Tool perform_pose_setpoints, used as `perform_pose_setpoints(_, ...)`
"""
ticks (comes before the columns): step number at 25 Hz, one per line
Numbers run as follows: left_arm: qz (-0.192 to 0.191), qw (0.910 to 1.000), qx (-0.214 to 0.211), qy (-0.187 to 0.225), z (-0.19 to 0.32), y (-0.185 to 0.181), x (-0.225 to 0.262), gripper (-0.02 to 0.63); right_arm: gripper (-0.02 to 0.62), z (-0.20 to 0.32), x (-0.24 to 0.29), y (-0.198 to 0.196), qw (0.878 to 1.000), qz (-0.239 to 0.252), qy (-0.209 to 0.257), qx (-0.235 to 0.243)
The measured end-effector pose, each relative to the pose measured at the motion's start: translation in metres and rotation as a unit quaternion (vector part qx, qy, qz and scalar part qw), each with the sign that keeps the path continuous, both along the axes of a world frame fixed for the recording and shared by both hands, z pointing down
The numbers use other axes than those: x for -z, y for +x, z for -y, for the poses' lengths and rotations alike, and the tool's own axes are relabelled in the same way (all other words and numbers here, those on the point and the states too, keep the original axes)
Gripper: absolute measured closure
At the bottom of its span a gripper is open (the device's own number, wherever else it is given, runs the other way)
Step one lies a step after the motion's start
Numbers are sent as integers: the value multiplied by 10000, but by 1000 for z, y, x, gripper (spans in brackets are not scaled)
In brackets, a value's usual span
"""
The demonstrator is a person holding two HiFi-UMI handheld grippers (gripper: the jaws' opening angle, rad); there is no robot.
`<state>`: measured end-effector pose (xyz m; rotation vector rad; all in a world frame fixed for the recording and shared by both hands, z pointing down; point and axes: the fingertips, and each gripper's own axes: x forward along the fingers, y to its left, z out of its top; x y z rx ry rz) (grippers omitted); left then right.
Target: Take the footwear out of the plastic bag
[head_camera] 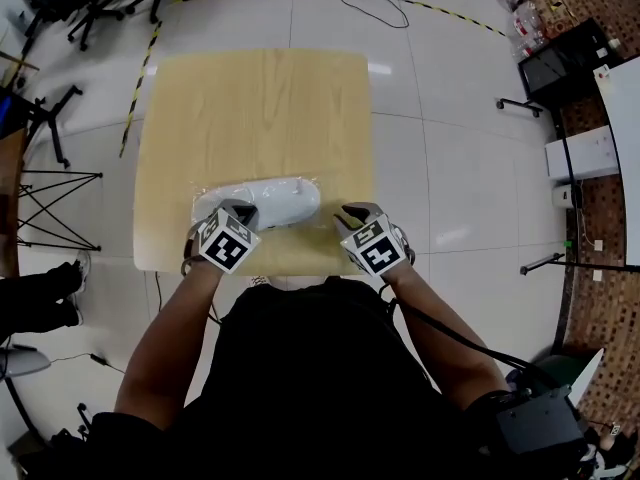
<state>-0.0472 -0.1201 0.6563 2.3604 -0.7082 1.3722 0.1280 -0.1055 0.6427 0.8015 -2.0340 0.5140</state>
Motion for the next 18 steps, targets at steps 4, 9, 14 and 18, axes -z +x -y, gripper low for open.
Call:
perform_pose_setpoints(4,69,10000,12,-11,0,1,-1,592,493,-13,-24,-14,9977,-429,-140,504)
perform_pose_setpoints(9,-31,9999,124,-34,2,-1,-2,591,593,-24,-26,-6,9991,-233,-99,340)
perform_pose_setpoints(14,-56,9998,190,-72,1,0,0,591,594,-35,-24,23,9996,-202,-221,12)
perform_pose_setpoints(18,-18,9998,196,-59,3,1,0,592,594,-37,-19,42,9993,-211,-220,-211)
